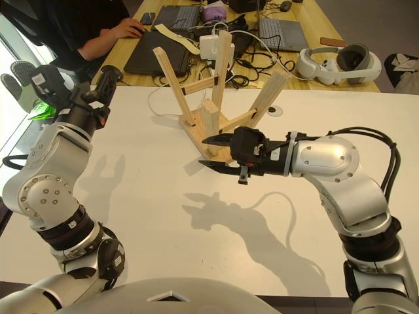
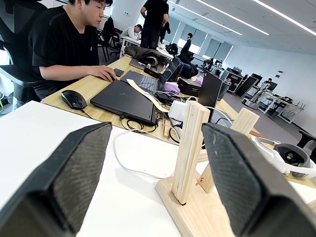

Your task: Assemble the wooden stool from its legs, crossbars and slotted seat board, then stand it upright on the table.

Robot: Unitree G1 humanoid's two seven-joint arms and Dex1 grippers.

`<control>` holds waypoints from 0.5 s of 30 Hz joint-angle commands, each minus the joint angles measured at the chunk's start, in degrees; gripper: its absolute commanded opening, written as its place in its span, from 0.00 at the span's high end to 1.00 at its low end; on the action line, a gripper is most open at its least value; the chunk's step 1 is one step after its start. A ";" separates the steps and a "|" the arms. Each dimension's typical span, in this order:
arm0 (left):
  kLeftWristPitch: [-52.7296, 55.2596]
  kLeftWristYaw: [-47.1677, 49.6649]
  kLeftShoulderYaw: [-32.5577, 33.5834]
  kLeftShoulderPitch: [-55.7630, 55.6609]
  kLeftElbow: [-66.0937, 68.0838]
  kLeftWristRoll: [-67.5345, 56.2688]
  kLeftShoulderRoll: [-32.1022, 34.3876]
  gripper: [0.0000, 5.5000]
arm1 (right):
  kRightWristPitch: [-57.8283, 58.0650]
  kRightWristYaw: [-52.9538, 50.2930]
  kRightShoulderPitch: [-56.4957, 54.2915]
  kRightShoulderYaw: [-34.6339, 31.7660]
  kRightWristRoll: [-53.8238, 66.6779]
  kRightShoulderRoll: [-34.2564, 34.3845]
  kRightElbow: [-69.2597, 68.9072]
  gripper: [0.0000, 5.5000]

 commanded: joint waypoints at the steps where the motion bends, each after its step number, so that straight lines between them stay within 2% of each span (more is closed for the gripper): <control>1: -0.07 0.27 0.00 0.64 -0.47 0.29 0.08 0.38 | -0.67 -11.42 -4.28 -8.26 4.80 8.99 0.92 0.65; 4: -0.33 0.25 -0.86 0.31 -0.11 0.59 -0.09 0.38 | -5.59 -22.08 -8.54 -12.18 -0.88 13.81 7.05 0.65; 9: -0.56 -0.32 -1.84 -0.38 0.87 0.76 0.48 0.38 | -12.52 -30.77 -2.11 -12.93 -12.49 15.19 14.50 0.65; 12: -0.45 -0.56 -1.90 -0.42 1.03 0.70 0.84 0.38 | -12.53 -33.04 -0.79 -14.84 -13.17 16.20 18.14 0.65; 15: -0.49 -0.59 -2.43 -0.35 1.20 0.92 0.69 0.38 | -11.14 -35.50 -4.79 -17.81 -11.41 18.05 27.10 0.65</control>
